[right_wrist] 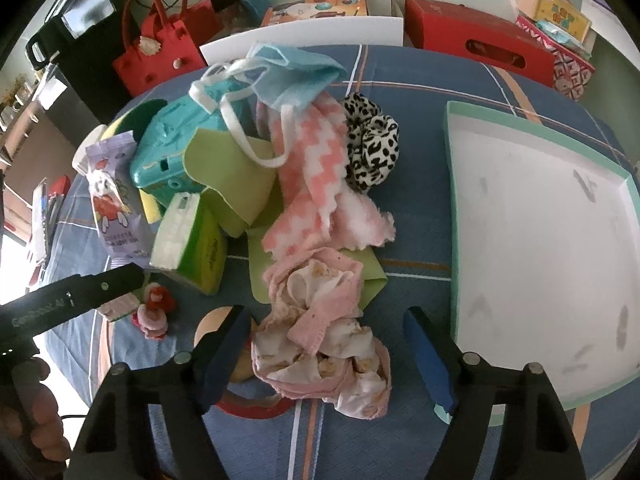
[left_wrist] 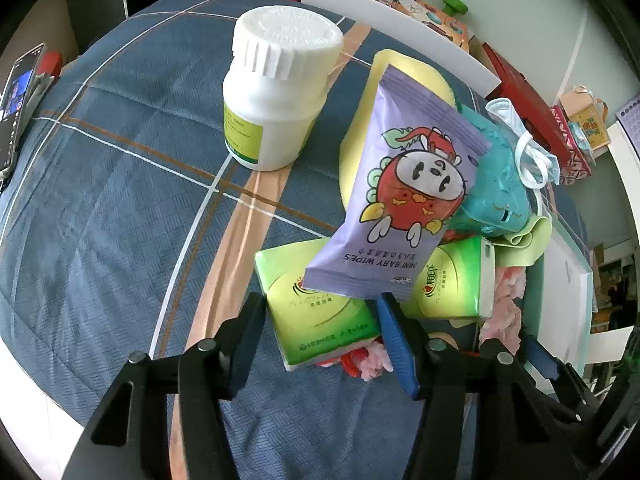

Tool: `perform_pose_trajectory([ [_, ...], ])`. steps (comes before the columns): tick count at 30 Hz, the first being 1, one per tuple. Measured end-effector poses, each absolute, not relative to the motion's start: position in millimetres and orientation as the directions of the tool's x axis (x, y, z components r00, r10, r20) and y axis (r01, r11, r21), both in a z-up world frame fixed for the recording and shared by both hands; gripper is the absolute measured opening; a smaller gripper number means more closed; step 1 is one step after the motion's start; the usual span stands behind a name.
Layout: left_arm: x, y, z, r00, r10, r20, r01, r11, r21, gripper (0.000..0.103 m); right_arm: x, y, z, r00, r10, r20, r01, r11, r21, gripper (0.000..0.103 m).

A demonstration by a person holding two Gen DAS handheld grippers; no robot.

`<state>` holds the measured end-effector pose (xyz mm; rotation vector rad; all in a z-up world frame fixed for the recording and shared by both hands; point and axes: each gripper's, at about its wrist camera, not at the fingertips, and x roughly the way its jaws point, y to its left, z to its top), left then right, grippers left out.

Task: Organize soft objects
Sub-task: 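Move the right tool to the pink floral cloth while the left tool approaches the green tissue pack, then close the right tool on the pink cloth while the left tool grasps the green tissue pack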

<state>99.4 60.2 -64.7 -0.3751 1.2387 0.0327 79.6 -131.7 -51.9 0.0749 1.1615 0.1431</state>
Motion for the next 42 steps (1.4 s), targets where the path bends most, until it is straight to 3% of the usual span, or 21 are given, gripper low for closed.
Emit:
perform_pose_trajectory([
  [9,100,66,-76,0.297,-0.19,-0.936,-0.25,0.93,-0.269,0.059,80,-134,-60,0.381,0.158,-0.911,-0.07,0.987,0.142,0.072],
  [11,101,68,-79,0.294,-0.202,-0.934,-0.259,0.924,-0.281,0.059,80,-136,-61,0.379,0.165,-0.91,-0.068,0.986,0.15,0.061],
  [15,99,73,-79,0.306,-0.199,-0.931,-0.272,0.919,-0.286,0.059,80,-138,-62,0.374,0.171,-0.911,-0.063,0.985,0.159,0.053],
  [17,98,75,-78,0.317,-0.203,-0.927,-0.276,0.915,-0.294,0.057,80,-140,-62,0.378,0.177,-0.909,-0.061,0.984,0.166,0.044],
  [22,94,87,-74,0.342,-0.201,-0.918,-0.299,0.903,-0.309,0.056,79,-142,-60,0.378,0.183,-0.907,-0.062,0.983,0.172,0.038],
  [29,86,115,-68,0.365,-0.219,-0.905,-0.348,0.87,-0.35,0.056,78,-143,-55,0.389,0.189,-0.902,-0.061,0.982,0.18,0.02],
  [42,60,148,-60,0.405,-0.15,-0.902,-0.448,0.827,-0.339,0.056,74,-145,-51,0.401,0.181,-0.898,-0.054,0.983,0.175,0.011],
])
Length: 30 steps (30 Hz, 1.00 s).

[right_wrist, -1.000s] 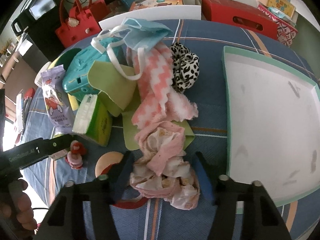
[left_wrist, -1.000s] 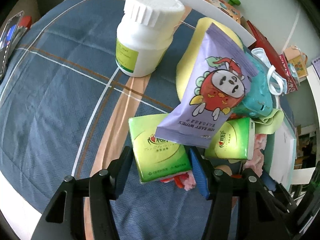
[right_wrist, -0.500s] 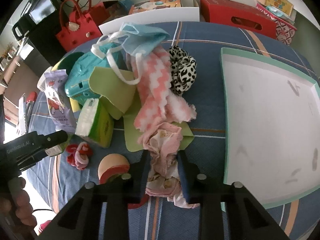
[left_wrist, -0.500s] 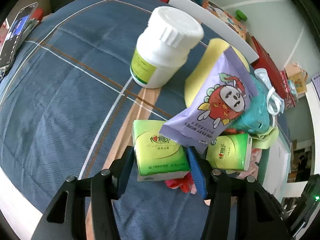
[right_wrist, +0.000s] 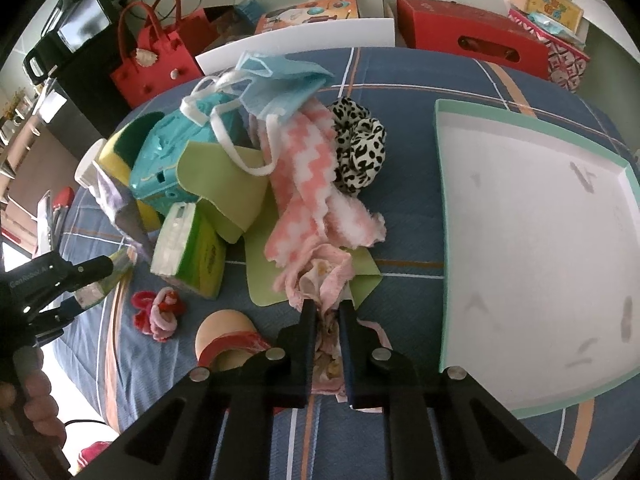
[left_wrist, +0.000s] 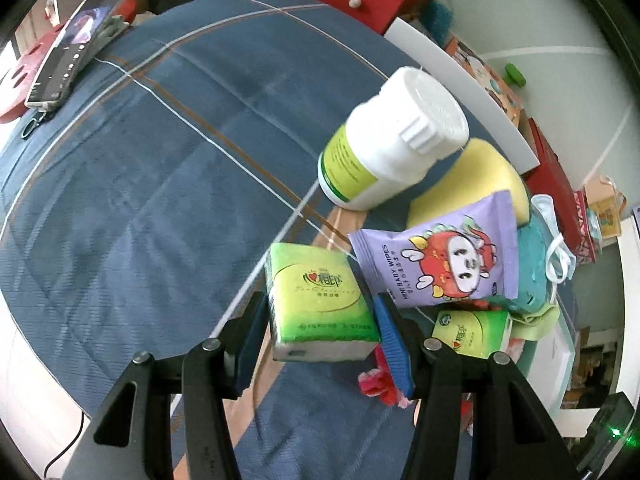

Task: Organize soft objects
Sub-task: 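Close the right tool on the pink cloth while the left tool grasps the green tissue pack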

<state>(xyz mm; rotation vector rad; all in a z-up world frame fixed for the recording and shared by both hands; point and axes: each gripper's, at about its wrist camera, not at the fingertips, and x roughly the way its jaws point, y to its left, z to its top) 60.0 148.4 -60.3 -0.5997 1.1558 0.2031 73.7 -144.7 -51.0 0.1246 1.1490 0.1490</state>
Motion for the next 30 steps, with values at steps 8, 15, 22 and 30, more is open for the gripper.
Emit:
perform_pose_trajectory([
  [8,53,148,-43,0.452,-0.112,-0.885,-0.46,0.821,-0.339,0.054,69,-149,-33,0.449,0.183,-0.875,-0.049,0.982,0.18,0.01],
  [15,46,147,-28,0.497,-0.092,-0.863,-0.454,0.82,-0.349,0.048,67,-152,-20,0.499,0.178,-0.848,-0.035,0.982,0.186,0.01],
  [22,50,138,-25,0.511,-0.098,-0.854,-0.425,0.835,-0.35,0.045,70,-154,-20,0.503,0.177,-0.846,-0.03,0.982,0.188,0.01],
  [30,58,131,-18,0.537,-0.095,-0.838,-0.406,0.842,-0.355,0.043,68,-158,-10,0.536,0.174,-0.826,-0.024,0.981,0.192,0.01],
])
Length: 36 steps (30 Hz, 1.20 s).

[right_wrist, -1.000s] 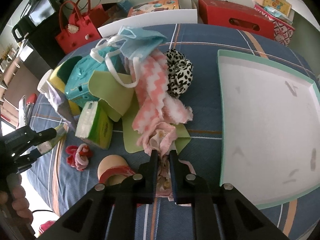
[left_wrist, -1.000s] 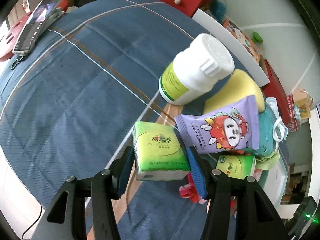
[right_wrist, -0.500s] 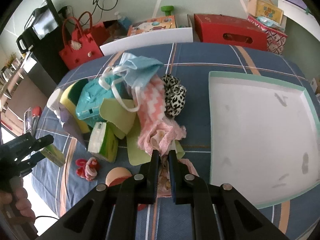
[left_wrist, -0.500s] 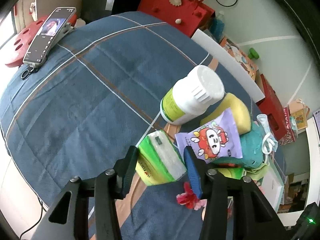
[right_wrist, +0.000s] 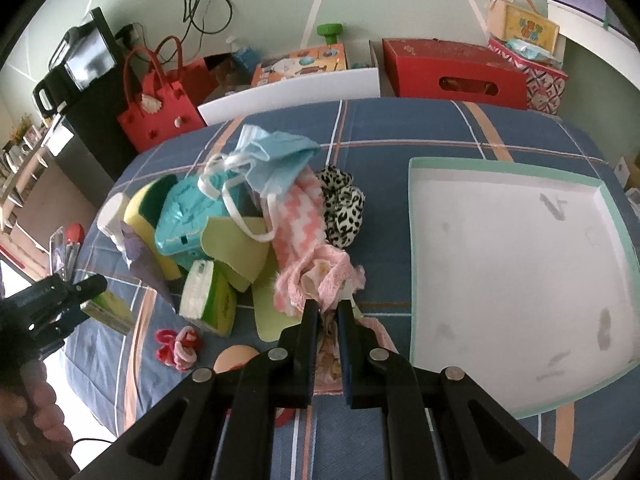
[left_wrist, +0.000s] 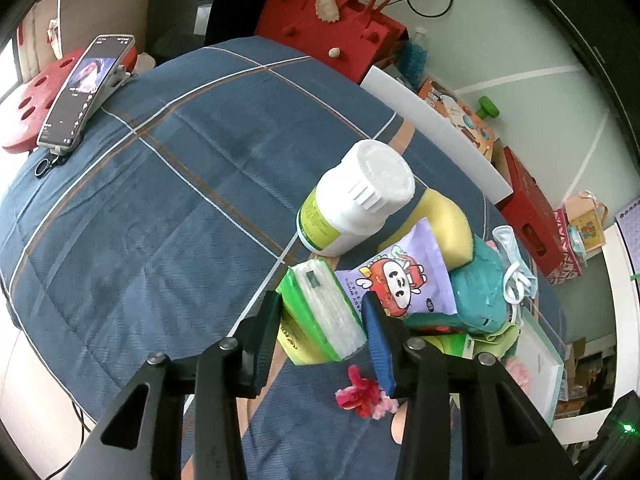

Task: Organize soft objects
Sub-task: 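Close the right tool on the pink cloth while the left tool grasps the green tissue pack, then carry the pink cloth with the right tool while the left tool carries the tissue pack to the tray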

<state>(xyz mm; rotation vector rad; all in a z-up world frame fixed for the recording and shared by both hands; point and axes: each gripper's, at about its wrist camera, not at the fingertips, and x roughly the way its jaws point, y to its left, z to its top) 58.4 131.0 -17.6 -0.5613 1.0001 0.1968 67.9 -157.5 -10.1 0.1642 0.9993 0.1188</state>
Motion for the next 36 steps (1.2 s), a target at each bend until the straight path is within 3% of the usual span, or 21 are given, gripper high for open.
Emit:
perform_pose_trajectory([
  [22,56,130,-10,0.561,-0.081,-0.824,-0.408,0.838,-0.361,0.036,74,-180,8,0.589,0.161,-0.792,0.018,0.977,0.212,0.01],
  [36,57,68,72,0.655,-0.104,-0.748,-0.215,0.924,-0.316,0.036,75,-268,26,0.656,0.1,-0.748,0.212,0.927,0.31,0.01],
])
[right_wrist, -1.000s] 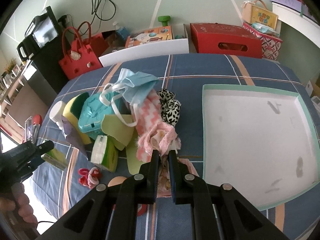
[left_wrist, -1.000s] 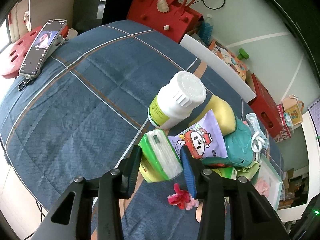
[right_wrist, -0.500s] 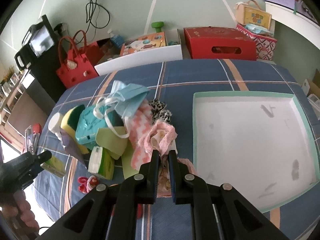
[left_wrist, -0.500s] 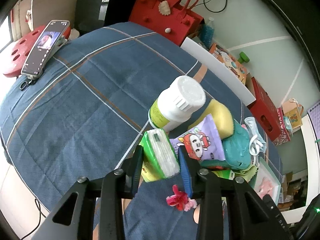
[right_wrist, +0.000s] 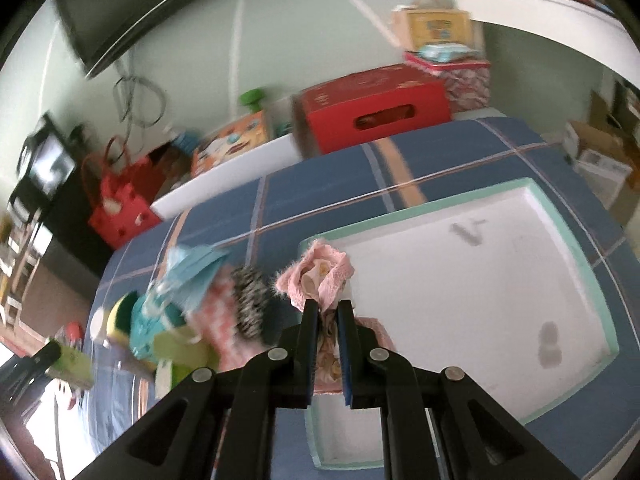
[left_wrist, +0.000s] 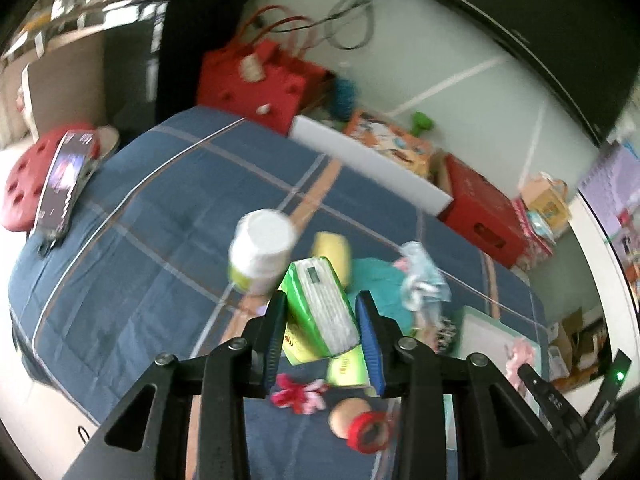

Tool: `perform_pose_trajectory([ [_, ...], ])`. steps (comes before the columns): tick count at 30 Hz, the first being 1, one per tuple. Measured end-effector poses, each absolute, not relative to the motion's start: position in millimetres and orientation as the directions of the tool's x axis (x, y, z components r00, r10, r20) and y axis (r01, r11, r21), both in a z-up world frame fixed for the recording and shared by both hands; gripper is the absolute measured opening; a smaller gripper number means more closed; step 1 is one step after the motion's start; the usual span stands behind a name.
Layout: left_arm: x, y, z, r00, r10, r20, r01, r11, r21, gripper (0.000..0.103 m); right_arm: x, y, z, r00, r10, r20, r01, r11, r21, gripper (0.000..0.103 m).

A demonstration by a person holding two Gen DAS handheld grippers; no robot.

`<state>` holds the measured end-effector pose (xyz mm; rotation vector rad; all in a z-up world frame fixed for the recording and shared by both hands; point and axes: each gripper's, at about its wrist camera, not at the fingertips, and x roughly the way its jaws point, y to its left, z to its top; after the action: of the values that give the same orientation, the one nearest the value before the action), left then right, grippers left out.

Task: Organize soft objects
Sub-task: 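Carry the pink cloth with the right tool while the left tool carries the tissue pack to the tray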

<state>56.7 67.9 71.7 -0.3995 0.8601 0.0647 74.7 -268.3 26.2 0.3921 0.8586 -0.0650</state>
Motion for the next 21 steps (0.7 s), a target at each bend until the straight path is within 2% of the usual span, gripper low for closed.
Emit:
perform_pose_trajectory([
  [7,79,-6,97,0.634,-0.212,-0.744,-0.025,0.956,-0.294,0.036,76,-325,12,0.622,-0.033,-0.782,0.388,0.881,0.27,0.01],
  [11,96,-63,96,0.591,-0.265,-0.762,0.103,0.962,-0.254,0.036,74,-348,6,0.612,-0.053,-0.789,0.438,0.854,0.282,0.01],
  [15,117,-118,68,0.496,-0.328,-0.804,0.224,0.943,-0.246,0.036,76,-363,3,0.612,-0.077,-0.787,0.469,0.837,0.283,0.01],
  [21,135,-183,23,0.434,-0.324,-0.841,0.337,0.924,-0.182,0.037,80,-376,-2,0.621,-0.104,-0.777,0.493,0.822,0.284,0.011],
])
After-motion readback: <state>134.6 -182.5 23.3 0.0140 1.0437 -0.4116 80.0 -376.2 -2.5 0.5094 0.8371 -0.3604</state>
